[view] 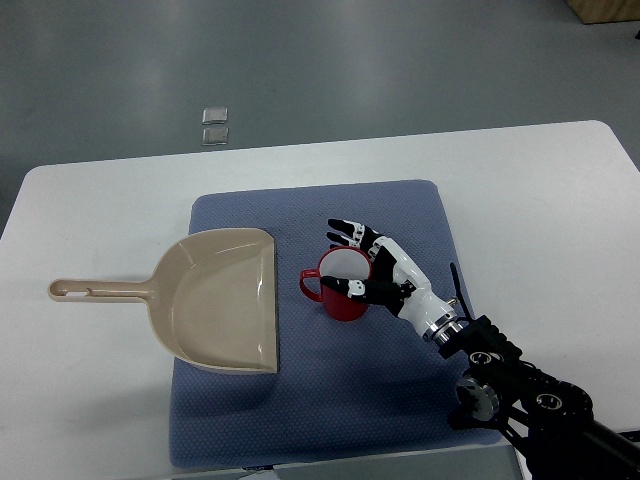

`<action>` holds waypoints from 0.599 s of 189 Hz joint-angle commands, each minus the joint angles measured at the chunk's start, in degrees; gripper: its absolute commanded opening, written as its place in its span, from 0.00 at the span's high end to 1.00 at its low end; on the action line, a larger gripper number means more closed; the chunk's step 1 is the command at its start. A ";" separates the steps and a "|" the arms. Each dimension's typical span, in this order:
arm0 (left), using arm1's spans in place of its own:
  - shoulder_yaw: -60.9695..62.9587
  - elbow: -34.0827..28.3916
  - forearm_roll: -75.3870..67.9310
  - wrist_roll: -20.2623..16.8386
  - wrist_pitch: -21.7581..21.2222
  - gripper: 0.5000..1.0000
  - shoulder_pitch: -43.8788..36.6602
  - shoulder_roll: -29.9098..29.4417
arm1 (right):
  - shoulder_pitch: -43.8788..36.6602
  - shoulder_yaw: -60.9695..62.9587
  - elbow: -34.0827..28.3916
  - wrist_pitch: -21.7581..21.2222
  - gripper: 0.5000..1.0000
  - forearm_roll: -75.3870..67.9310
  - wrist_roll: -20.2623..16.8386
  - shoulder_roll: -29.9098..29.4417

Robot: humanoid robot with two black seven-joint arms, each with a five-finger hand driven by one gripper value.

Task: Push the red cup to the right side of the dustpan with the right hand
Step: 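Push the red mug with the right hand toward the dustpan, then push the mug further until it touches the dustpan's edge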

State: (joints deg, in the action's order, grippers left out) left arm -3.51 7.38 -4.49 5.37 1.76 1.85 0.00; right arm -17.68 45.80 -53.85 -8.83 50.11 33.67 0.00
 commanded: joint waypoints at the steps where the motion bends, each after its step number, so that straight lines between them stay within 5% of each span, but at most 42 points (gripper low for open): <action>1: 0.00 0.00 0.00 -0.01 0.00 0.00 0.00 0.00 | 0.10 0.16 0.06 -0.48 0.14 -0.54 -0.54 0.00; 113: 0.00 0.00 0.00 -0.01 0.00 0.00 0.00 0.00 | 0.54 -0.27 0.06 0.13 0.14 -2.82 -2.47 0.00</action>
State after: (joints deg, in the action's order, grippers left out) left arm -3.51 7.38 -4.49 5.35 1.76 1.85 0.00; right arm -17.14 45.90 -53.96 -8.92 46.92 31.32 0.00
